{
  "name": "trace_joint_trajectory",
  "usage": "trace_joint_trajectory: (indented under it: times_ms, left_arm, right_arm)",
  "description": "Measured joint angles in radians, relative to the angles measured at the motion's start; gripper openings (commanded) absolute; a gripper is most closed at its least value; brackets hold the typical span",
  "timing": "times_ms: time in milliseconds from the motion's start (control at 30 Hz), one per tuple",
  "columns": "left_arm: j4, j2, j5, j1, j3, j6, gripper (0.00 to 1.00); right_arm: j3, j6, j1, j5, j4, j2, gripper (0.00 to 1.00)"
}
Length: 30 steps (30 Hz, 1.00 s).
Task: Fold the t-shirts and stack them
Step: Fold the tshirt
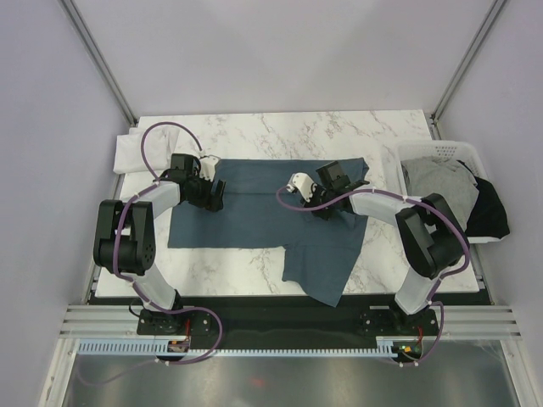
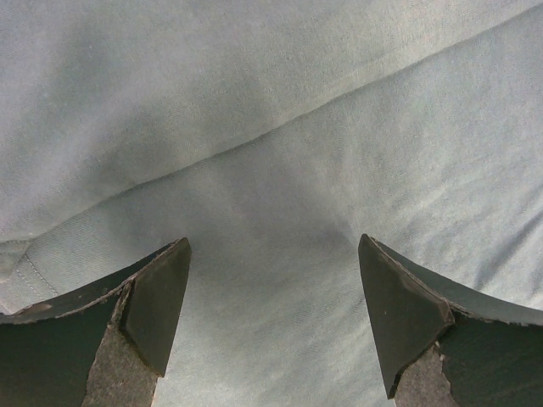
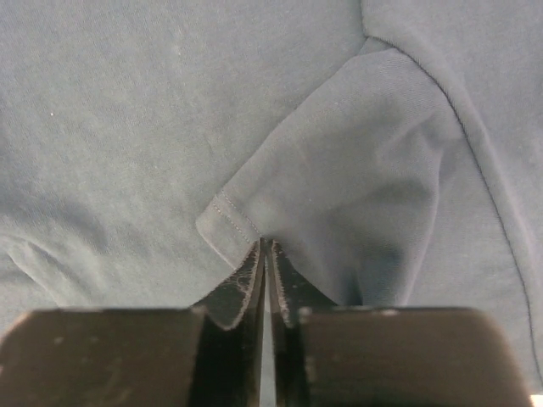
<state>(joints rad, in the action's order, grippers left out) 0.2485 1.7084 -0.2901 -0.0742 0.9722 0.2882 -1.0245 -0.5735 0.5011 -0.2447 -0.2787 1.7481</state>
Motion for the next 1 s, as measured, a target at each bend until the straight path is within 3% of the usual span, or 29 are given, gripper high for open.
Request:
trace_joint_trajectory:
  times_ms: [133, 300, 367, 400, 500, 567, 1000]
  left_arm:
    - [0.000, 0.000, 0.000, 0.000, 0.000, 0.000, 0.87]
    - [0.000, 0.000, 0.000, 0.000, 0.000, 0.000, 0.87]
    - [0.000, 0.000, 0.000, 0.000, 0.000, 0.000, 0.87]
    - [0.000, 0.000, 0.000, 0.000, 0.000, 0.000, 0.87]
    - [0.000, 0.000, 0.000, 0.000, 0.000, 0.000, 0.87]
    - [0.000, 0.000, 0.000, 0.000, 0.000, 0.000, 0.87]
    - [0.000, 0.000, 0.000, 0.001, 0.000, 0.000, 0.87]
  right_arm:
    - [-0.004, 0.002, 0.000, -0.004, -0.003, -0.002, 0.01]
    - [-0.026, 0.011, 0.001, -0.020, -0.030, -0.028, 0.00]
    - [-0.034, 0.013, 0.001, -0.027, -0.035, -0.044, 0.19]
    - [-0.038, 0.011, 0.001, -0.029, -0.038, -0.046, 0.36]
    - [-0.042, 0.010, 0.001, -0.031, -0.052, -0.047, 0.48]
    - [-0.041, 0.005, 0.001, -0.031, -0.063, -0.047, 0.52]
    - [-0.037, -0.026, 0.001, -0.008, -0.082, 0.000, 0.53]
